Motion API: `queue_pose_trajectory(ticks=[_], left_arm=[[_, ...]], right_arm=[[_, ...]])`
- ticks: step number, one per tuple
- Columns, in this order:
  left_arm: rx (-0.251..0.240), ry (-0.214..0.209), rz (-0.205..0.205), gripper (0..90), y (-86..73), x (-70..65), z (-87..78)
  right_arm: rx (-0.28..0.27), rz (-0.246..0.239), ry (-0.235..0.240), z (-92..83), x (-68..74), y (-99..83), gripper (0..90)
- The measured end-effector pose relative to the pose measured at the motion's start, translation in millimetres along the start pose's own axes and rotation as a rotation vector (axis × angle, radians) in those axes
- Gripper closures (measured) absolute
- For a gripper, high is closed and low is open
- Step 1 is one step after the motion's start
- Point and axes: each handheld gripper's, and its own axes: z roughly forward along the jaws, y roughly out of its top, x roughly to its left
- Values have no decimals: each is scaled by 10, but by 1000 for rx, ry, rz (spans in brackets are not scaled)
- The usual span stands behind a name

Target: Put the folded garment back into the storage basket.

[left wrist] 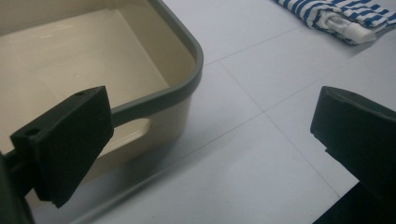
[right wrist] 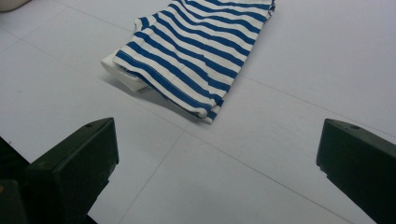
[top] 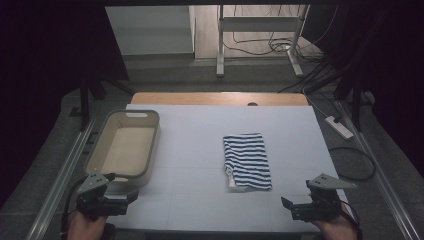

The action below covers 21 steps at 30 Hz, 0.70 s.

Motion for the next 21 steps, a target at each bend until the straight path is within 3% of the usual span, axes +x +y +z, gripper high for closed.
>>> queue_pose_trajectory(ticks=[13,21], left_arm=[[-6,-23,7,0,73,-15,55],[-7,-51,8,0,146,-8,103]], right_arm=[[4,-30,32,26,12,16,0],[-27,-48,69,63,22,88,0]])
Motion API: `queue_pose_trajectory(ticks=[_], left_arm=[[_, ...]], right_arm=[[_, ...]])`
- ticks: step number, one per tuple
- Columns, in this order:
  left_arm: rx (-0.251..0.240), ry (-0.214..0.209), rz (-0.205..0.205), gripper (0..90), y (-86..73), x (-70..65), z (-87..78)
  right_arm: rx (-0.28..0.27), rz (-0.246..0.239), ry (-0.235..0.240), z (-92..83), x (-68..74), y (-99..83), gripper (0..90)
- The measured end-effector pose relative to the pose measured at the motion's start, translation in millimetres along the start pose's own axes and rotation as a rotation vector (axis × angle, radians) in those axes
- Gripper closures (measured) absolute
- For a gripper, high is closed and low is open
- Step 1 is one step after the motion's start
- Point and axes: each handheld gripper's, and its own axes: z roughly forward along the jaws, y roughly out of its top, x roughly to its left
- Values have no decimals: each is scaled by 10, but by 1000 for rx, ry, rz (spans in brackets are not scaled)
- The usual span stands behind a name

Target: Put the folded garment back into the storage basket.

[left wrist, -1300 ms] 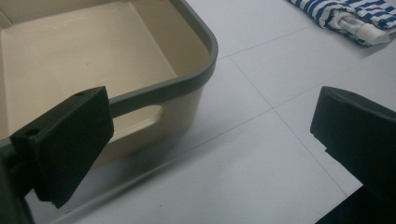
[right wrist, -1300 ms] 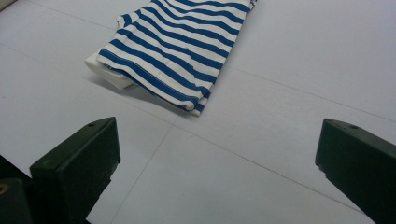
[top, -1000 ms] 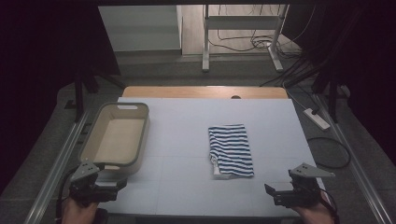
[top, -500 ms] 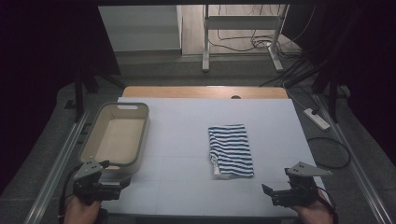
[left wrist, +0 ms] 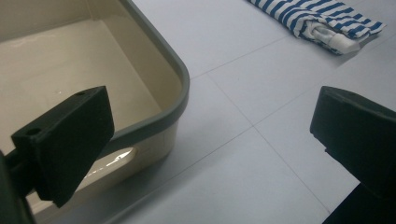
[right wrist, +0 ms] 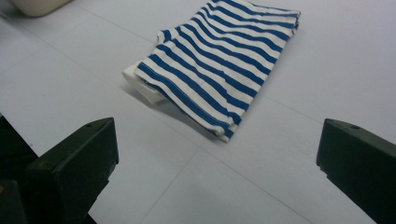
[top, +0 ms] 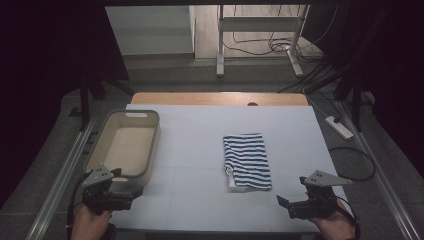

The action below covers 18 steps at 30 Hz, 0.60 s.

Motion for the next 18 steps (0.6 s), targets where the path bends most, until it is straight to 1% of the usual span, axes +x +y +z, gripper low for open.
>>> queue_pose_trajectory(ticks=[2,6,11,13,16,18], left_arm=[[-2,-2,2,0,10,-4,4],[0,1,19,0,65,-30,21],[4,-2,25,0,110,-36,52],[7,-2,29,0,131,-37,68],[6,-10,28,0,155,-33,89],[9,-27,23,0,199,-21,125]], right_arm=[[-6,-3,11,5,2,10,0],[-7,-16,28,13,3,24,0],[12,-31,28,23,13,51,0],[11,-31,29,27,14,60,0],[13,-30,32,29,15,73,0],[10,-27,41,35,20,94,0]])
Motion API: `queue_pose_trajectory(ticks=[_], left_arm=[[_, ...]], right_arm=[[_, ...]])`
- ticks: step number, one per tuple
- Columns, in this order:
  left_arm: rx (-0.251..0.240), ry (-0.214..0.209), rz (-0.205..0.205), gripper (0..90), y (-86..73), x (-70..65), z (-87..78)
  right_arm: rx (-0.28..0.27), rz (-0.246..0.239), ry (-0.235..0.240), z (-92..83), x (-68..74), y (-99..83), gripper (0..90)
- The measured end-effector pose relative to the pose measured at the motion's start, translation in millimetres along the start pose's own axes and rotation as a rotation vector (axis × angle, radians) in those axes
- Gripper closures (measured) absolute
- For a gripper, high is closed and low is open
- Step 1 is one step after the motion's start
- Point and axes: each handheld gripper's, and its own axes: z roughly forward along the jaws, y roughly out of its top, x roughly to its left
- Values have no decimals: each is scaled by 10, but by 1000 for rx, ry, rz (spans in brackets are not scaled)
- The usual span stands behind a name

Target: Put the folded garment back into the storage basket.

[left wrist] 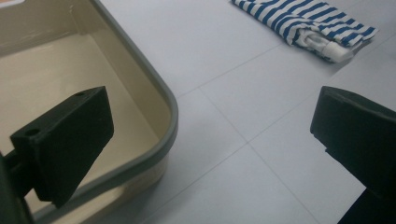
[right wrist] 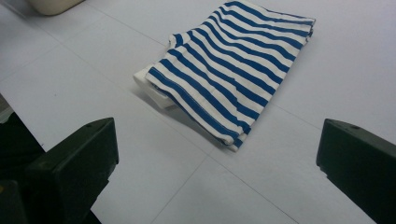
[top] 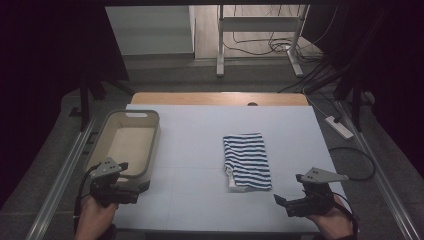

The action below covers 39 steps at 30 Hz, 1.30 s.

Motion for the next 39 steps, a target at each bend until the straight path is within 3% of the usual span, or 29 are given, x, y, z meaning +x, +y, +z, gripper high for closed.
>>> queue_pose_trajectory(ticks=[20,39], left_arm=[[-14,-19,39,0,279,24,194],[22,-55,50,0,549,-45,490]], right_arm=[[14,-32,41,108,8,74,0],[27,-51,71,211,44,140,0]])
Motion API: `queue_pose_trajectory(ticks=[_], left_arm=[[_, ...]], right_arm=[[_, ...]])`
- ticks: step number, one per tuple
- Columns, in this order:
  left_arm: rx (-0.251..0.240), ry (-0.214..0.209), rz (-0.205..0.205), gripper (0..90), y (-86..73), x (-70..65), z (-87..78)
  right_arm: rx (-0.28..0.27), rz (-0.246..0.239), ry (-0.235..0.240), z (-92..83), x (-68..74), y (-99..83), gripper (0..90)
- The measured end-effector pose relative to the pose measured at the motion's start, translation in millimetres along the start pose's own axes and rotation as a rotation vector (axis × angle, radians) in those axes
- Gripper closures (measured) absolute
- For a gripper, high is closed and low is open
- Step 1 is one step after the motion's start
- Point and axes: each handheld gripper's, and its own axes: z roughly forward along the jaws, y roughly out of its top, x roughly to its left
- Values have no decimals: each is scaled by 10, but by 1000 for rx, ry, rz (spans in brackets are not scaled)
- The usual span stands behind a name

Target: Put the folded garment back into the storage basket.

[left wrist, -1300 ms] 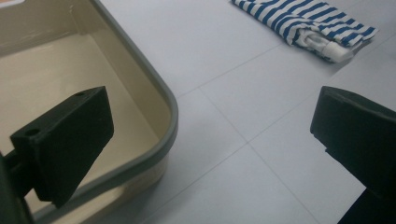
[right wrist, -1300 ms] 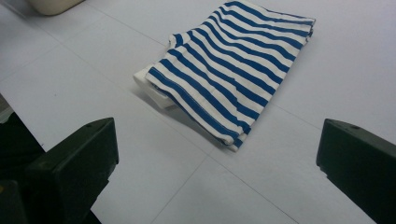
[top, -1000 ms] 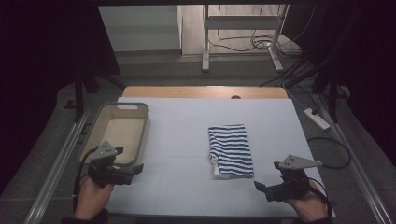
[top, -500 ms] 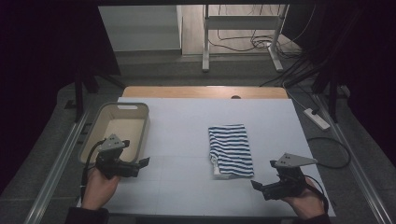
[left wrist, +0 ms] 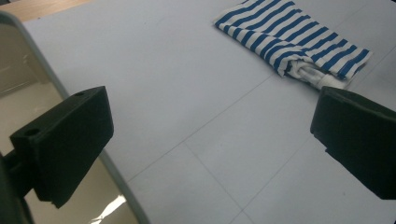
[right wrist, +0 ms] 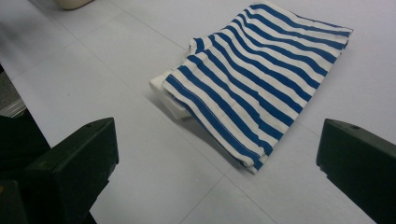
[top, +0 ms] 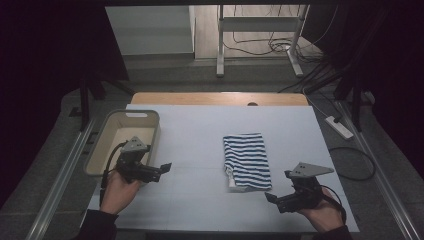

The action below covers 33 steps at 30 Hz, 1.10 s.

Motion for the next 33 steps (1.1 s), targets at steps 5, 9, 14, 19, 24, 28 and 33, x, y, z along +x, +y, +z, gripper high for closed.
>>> queue_pose_trajectory(ticks=[5,9,14,19,24,28,33], left_arm=[[5,-10,11,0,88,-21,94],[7,-13,18,0,143,-25,167],[3,-15,27,0,219,-33,264],[2,-19,33,0,278,-33,348],[9,-29,37,0,316,-38,441],[12,-37,42,0,358,-32,542],[18,-45,42,0,419,-35,633]], right_arm=[[6,-11,10,36,11,26,0],[8,-12,11,54,10,35,0],[14,-23,5,81,2,53,0],[17,-36,9,107,-9,66,0],[21,-41,21,143,-23,71,0],[24,-42,26,163,-34,77,0],[36,-46,29,201,-51,84,0]])
